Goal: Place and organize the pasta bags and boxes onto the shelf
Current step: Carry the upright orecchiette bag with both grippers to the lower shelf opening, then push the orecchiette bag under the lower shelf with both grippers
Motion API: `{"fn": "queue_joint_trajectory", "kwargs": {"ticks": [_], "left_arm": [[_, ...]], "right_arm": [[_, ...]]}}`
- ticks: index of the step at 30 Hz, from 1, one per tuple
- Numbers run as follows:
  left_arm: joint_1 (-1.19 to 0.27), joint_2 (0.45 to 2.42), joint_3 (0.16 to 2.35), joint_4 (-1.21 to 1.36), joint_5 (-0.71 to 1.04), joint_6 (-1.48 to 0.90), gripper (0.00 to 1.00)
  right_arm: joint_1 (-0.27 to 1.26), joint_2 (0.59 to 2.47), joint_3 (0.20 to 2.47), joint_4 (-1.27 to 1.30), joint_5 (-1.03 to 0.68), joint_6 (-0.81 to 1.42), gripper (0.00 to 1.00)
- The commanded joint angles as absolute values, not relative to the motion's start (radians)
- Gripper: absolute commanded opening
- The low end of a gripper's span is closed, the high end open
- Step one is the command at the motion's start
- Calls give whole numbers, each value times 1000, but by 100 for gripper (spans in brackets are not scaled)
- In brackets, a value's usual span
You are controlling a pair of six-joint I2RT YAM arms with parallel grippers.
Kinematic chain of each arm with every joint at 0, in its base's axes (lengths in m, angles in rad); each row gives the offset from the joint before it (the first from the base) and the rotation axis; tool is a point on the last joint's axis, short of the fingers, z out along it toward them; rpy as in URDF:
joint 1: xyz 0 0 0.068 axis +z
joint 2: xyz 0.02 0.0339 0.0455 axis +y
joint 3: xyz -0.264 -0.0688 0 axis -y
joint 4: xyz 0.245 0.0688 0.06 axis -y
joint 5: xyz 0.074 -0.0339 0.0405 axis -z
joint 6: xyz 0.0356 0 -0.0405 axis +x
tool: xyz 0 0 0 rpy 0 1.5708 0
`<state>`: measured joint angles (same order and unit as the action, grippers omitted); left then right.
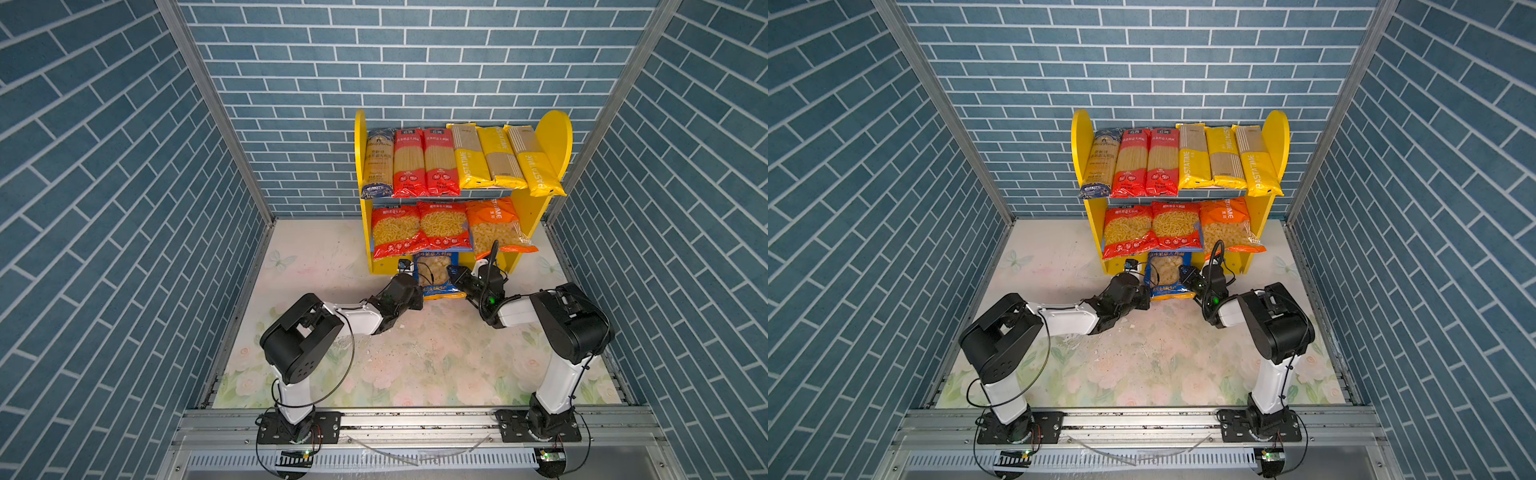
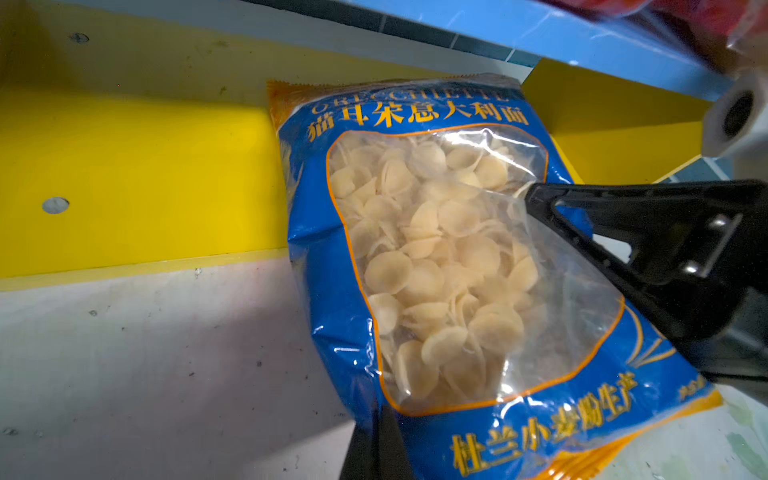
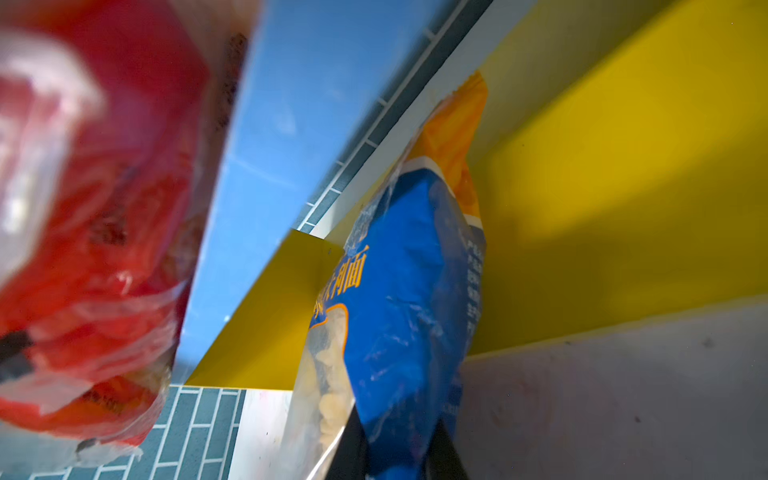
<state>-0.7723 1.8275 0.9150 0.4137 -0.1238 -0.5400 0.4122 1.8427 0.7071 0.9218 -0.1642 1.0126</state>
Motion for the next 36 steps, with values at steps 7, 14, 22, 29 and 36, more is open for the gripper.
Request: {"fn": "queue_joint_trajectory", "kwargs": {"ticks": [7,14,22,29,36], "left_arm": [[-777,1899,979,497,-114,-607,0],[-778,1916,986,512,-105,-644,0],[-775,1896,1034,449,-93,-670,0],[-775,1898,1036,441,-75,-708,0],[-758,1909,1079,420,-30,-718,0]], "right_arm": [[377,1742,642,877,-133,1002,47],[281,1601,501,807,-312,1090,58],[330,1465,357,712,-323,1162,67],[372,1548,384,834,-275,1218,69],[397,1700,556,942,-219,1261,61]]}}
